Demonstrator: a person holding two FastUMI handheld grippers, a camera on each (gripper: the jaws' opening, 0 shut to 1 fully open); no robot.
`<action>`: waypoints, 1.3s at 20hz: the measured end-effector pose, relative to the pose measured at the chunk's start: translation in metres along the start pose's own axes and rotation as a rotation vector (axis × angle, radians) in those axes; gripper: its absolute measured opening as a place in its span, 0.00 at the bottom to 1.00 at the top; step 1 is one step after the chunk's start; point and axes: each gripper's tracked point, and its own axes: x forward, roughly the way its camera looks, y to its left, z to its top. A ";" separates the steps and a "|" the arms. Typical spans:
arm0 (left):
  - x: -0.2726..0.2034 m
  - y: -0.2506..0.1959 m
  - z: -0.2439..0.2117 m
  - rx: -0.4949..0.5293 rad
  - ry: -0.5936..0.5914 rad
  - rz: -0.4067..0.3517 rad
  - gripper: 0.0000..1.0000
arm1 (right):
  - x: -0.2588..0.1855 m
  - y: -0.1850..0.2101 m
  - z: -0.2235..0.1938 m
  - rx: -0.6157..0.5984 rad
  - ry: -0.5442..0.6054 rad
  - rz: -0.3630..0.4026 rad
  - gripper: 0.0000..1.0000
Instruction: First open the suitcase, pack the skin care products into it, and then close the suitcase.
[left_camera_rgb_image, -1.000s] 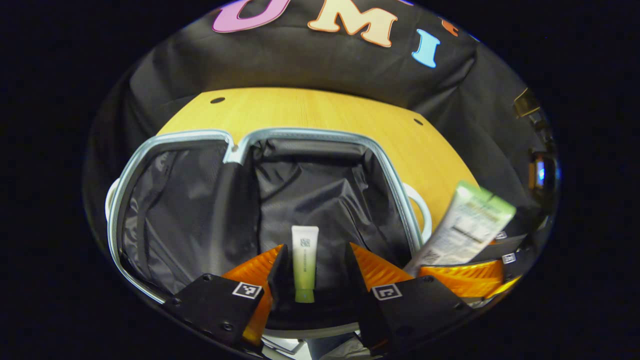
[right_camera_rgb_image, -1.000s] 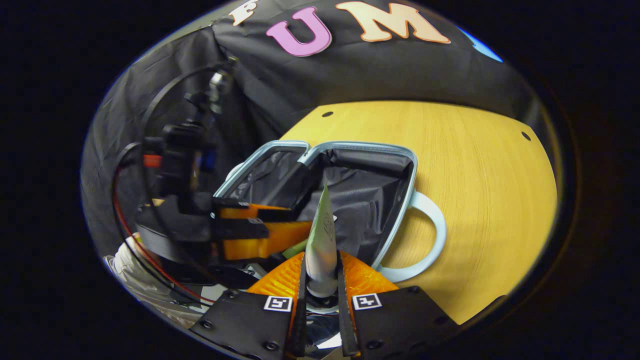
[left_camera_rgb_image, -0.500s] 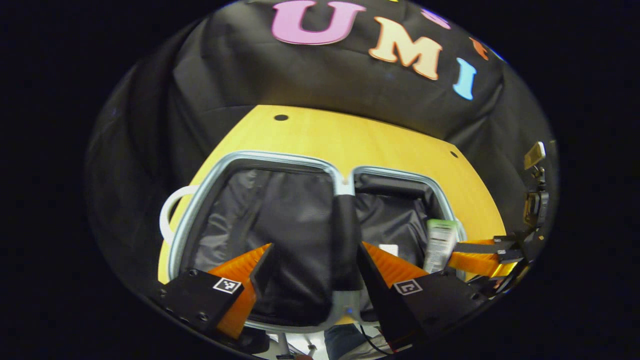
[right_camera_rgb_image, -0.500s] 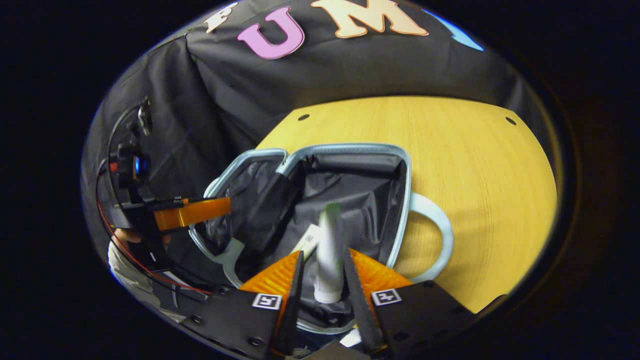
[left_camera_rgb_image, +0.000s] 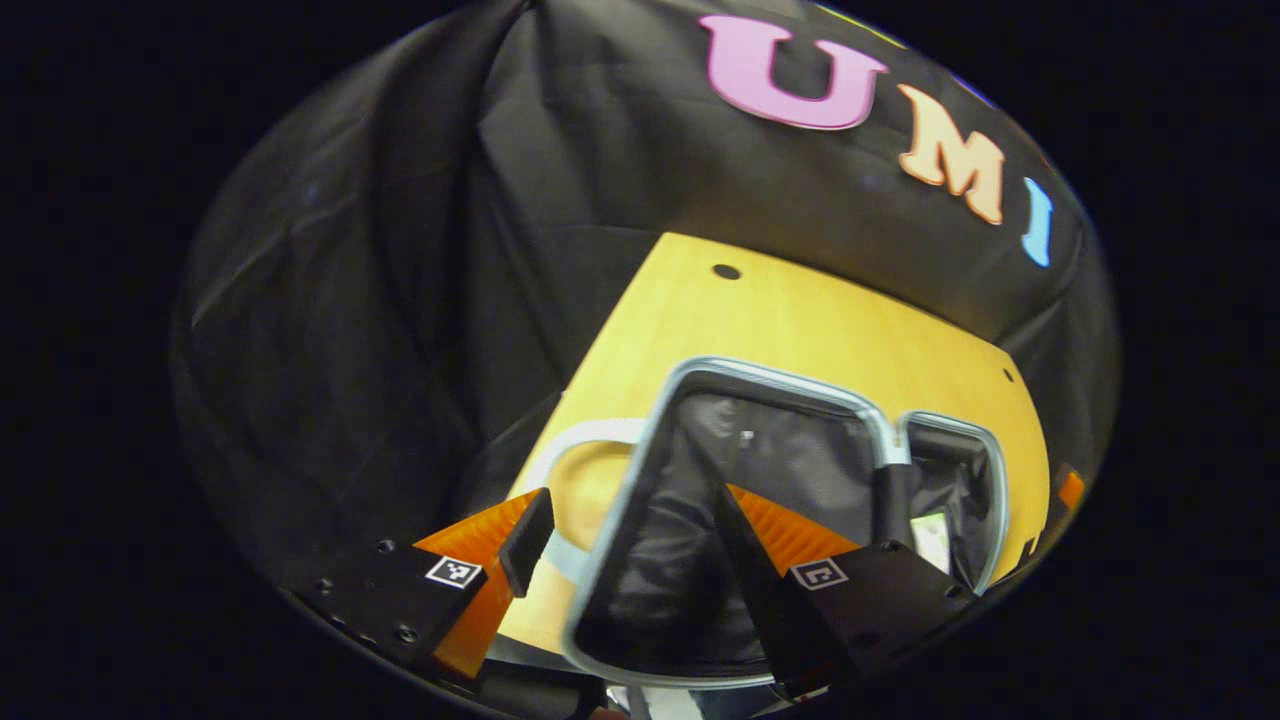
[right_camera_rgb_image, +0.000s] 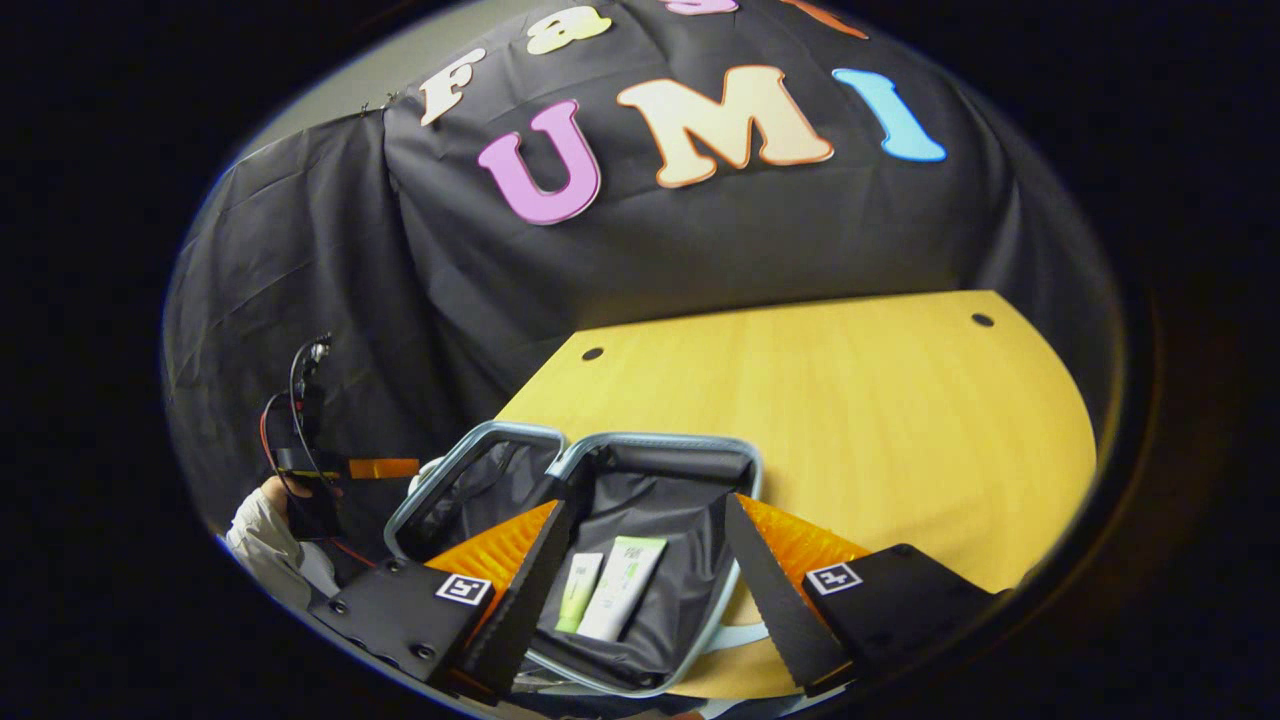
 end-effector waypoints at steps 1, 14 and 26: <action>0.007 0.015 -0.001 -0.027 0.017 0.018 0.95 | -0.004 -0.009 0.007 -0.001 -0.014 -0.024 0.98; 0.065 0.034 -0.038 -0.084 0.193 0.011 0.13 | -0.046 -0.059 0.029 0.005 -0.081 -0.156 0.98; -0.064 -0.043 0.065 0.009 -0.085 -0.004 0.00 | -0.072 -0.093 0.050 -0.055 -0.155 -0.151 0.98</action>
